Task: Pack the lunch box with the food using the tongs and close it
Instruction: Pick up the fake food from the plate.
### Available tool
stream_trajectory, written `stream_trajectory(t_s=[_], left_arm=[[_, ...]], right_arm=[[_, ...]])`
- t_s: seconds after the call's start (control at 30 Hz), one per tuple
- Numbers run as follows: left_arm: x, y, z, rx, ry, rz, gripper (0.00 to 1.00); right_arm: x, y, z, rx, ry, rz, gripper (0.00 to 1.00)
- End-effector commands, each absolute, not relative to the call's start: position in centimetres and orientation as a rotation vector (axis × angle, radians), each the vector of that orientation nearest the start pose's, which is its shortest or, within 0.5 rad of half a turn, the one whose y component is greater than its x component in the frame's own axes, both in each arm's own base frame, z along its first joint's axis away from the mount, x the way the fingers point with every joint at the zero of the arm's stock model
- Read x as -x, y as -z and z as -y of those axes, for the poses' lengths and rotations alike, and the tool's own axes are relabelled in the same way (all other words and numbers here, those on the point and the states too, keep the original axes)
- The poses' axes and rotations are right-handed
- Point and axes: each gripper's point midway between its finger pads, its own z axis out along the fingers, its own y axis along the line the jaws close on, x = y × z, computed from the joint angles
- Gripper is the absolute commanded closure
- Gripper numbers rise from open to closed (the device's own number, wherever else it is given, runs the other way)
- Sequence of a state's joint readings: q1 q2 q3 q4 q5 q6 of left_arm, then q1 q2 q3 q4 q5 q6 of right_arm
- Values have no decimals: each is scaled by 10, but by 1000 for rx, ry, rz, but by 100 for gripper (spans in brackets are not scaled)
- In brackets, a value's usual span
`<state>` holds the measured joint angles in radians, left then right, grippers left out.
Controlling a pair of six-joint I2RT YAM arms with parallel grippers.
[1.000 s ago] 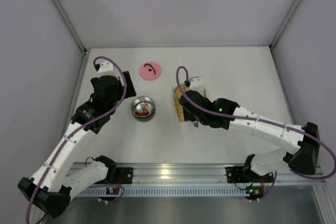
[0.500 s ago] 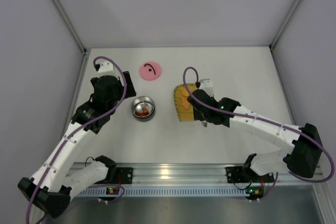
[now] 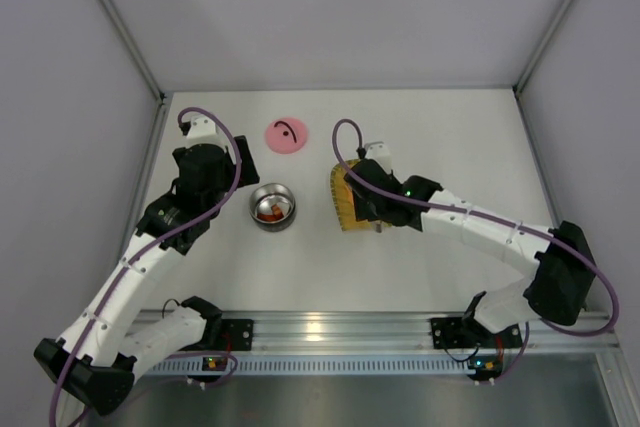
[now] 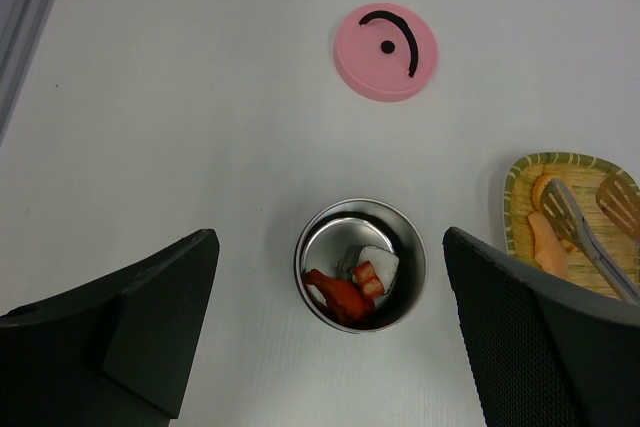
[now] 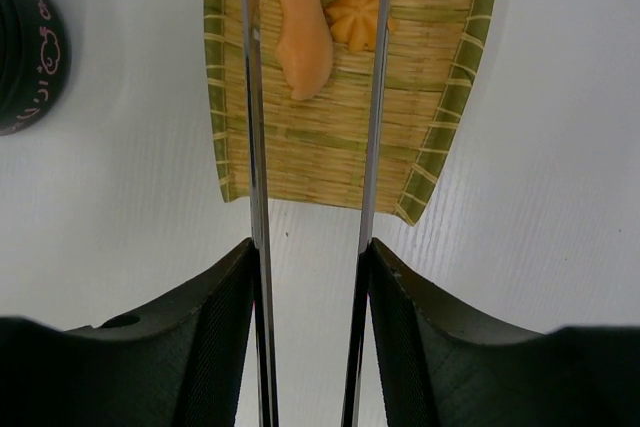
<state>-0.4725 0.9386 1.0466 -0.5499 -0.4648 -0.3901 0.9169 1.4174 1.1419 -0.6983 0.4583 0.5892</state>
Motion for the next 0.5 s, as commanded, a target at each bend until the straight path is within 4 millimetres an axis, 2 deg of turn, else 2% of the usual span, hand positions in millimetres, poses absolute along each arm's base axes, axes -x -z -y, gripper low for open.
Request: stream_trajectory(t_s=[0.0,0.47], left_arm=[[-301,-289,77,224,100,-1912,1],[-300,-287,77,223,95,-1916,1]], right_arm=[[-276,-175,-252,173,-181,-2304,54],[-287,-159,-247,142,-231,-2330,54]])
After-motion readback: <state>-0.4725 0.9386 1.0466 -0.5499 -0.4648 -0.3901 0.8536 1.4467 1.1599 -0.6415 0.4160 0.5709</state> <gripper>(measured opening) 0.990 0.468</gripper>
